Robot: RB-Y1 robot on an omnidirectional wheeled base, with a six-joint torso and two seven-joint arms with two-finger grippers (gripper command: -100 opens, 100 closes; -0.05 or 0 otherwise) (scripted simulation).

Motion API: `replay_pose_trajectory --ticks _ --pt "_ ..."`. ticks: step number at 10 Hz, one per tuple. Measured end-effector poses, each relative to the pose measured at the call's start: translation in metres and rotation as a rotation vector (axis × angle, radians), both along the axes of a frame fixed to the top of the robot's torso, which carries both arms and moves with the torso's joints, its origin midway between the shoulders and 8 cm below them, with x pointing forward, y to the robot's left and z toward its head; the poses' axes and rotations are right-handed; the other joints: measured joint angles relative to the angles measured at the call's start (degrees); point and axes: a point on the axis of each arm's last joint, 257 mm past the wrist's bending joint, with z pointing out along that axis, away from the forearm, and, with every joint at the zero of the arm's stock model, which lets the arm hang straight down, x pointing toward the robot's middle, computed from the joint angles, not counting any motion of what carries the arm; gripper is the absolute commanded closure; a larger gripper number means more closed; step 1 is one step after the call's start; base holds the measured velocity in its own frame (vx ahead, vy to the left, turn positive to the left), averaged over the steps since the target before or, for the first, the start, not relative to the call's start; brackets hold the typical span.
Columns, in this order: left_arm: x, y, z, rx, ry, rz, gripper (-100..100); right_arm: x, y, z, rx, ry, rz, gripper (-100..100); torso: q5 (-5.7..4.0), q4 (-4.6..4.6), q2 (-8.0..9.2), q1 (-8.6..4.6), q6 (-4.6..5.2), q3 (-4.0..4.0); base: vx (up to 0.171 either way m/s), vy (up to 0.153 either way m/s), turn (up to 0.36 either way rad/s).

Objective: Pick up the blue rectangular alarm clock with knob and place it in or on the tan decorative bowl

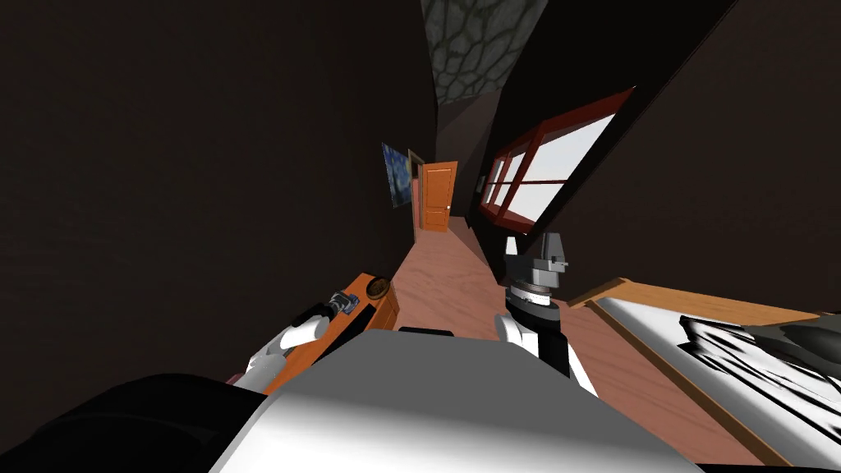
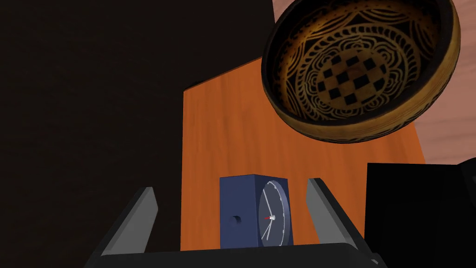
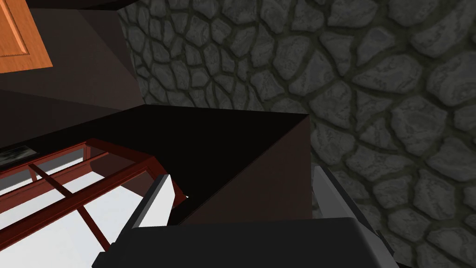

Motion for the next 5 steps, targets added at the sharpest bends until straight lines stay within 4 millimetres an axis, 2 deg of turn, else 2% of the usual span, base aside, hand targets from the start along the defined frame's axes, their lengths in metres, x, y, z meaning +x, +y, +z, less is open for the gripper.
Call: replay_pose_trajectory --ticks 5 --pt "-0.027 0.029 -0.032 -0.102 0.132 0.111 -100 0.000 0.000 0.000 0.000 0.000 0.000 0 0.00 0.01 0.01 0.03 0.04 0.01 -0.033 0.046 -0.133"
